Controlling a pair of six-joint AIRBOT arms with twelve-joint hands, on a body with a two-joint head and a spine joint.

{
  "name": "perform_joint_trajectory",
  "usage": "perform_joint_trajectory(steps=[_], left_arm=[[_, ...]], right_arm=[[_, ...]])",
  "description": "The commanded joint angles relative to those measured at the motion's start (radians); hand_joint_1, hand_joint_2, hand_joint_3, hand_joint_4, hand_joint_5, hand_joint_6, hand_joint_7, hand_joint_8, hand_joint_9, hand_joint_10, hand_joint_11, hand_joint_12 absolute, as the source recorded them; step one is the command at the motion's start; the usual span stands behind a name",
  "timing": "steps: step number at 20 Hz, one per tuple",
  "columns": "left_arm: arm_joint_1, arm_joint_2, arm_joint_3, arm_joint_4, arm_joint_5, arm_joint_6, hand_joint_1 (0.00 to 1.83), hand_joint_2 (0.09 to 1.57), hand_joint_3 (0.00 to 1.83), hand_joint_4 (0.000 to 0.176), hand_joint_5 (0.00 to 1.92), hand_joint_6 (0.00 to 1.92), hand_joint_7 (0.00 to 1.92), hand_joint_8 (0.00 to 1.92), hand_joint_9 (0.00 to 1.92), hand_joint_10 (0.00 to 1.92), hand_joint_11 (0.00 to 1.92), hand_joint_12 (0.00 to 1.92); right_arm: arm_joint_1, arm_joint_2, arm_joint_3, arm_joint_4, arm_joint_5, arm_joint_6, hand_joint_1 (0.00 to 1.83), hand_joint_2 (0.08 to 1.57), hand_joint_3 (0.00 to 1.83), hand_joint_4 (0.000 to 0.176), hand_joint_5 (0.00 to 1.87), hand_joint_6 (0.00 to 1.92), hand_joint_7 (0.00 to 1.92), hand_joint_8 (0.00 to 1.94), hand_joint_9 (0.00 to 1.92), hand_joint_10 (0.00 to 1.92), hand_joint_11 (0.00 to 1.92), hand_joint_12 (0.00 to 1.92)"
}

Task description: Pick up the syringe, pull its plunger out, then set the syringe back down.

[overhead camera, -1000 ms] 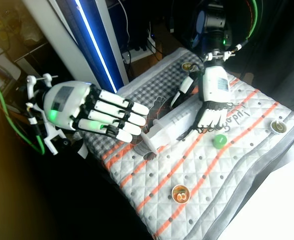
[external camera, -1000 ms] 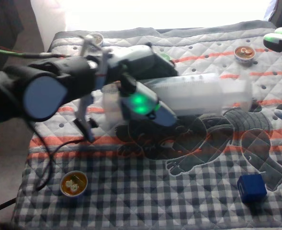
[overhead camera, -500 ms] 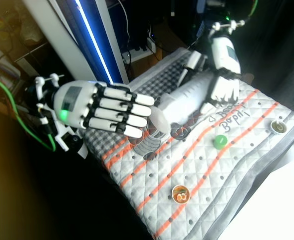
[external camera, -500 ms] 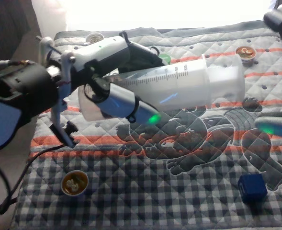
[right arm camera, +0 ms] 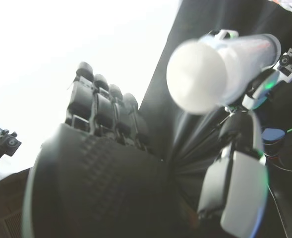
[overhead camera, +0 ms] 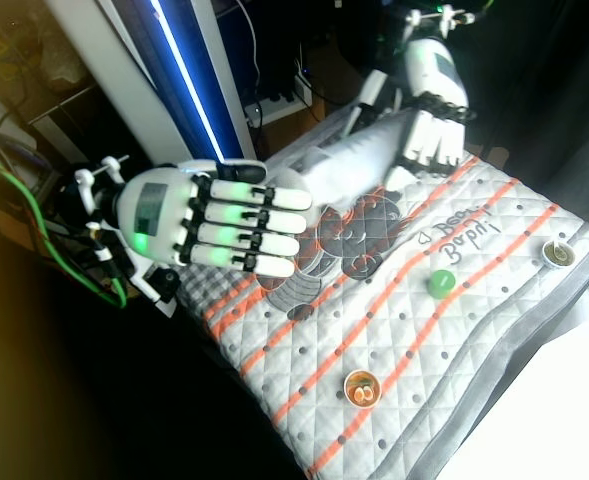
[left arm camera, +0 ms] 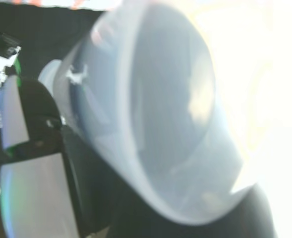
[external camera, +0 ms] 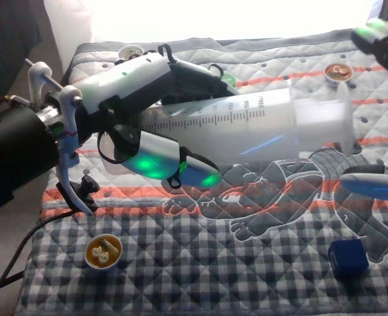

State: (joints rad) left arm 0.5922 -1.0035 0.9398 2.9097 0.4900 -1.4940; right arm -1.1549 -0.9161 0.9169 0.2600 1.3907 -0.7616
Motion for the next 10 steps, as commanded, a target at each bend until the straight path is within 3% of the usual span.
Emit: perform_joint_trajectory(steps=[1,2,5,7,9,10], left_arm=[[-0.010,0.009,-0.005,0.027,0.172,-0.015,1.21,1.18,0.00,0.000,0.97,0.97,0.76,1.42,0.44,1.59,0.19,1.92],[-0.010,0.009,-0.008,0.030,0.176,-0.015,1.21,1.17,0.00,0.000,0.97,0.93,0.77,1.44,0.44,1.63,0.20,1.92],[-0.010,0.008,-0.012,0.035,0.177,-0.017,1.22,1.17,0.00,0.000,0.96,0.92,0.79,1.44,0.45,1.66,0.25,1.92],[-0.010,0.006,-0.012,0.036,0.177,-0.017,1.22,1.16,0.00,0.000,0.99,0.90,0.79,1.41,0.47,1.63,0.29,1.92],[-0.010,0.003,-0.012,0.036,0.176,-0.017,1.21,1.16,0.00,0.000,1.00,0.94,0.77,1.39,0.48,1.60,0.30,1.92],[-0.009,-0.001,-0.010,0.036,0.175,-0.017,1.22,1.16,0.00,0.000,1.01,0.91,0.79,1.38,0.50,1.59,0.34,1.92]], right_arm=[[0.022,-0.001,0.000,-0.023,0.121,0.006,0.76,0.83,0.01,0.007,0.19,0.01,0.09,0.00,0.14,0.02,0.00,0.56],[0.026,-0.003,-0.001,-0.033,0.116,0.006,0.79,0.82,0.00,0.003,0.18,0.00,0.10,0.00,0.14,0.01,0.00,0.52],[0.049,-0.013,-0.001,-0.066,0.095,0.006,0.92,0.76,0.00,0.008,0.26,0.02,0.18,0.01,0.22,0.03,0.00,0.69],[0.061,-0.020,-0.001,-0.079,0.092,0.006,0.90,0.76,0.00,0.018,0.28,0.01,0.20,0.01,0.20,0.01,0.00,0.63],[0.074,-0.026,-0.002,-0.093,0.088,0.006,0.93,0.76,0.00,0.011,0.29,0.01,0.20,0.00,0.19,0.00,0.00,0.57],[0.080,-0.026,-0.001,-0.097,0.087,0.006,0.93,0.76,0.00,0.017,0.30,0.01,0.22,0.01,0.19,0.00,0.00,0.57]])
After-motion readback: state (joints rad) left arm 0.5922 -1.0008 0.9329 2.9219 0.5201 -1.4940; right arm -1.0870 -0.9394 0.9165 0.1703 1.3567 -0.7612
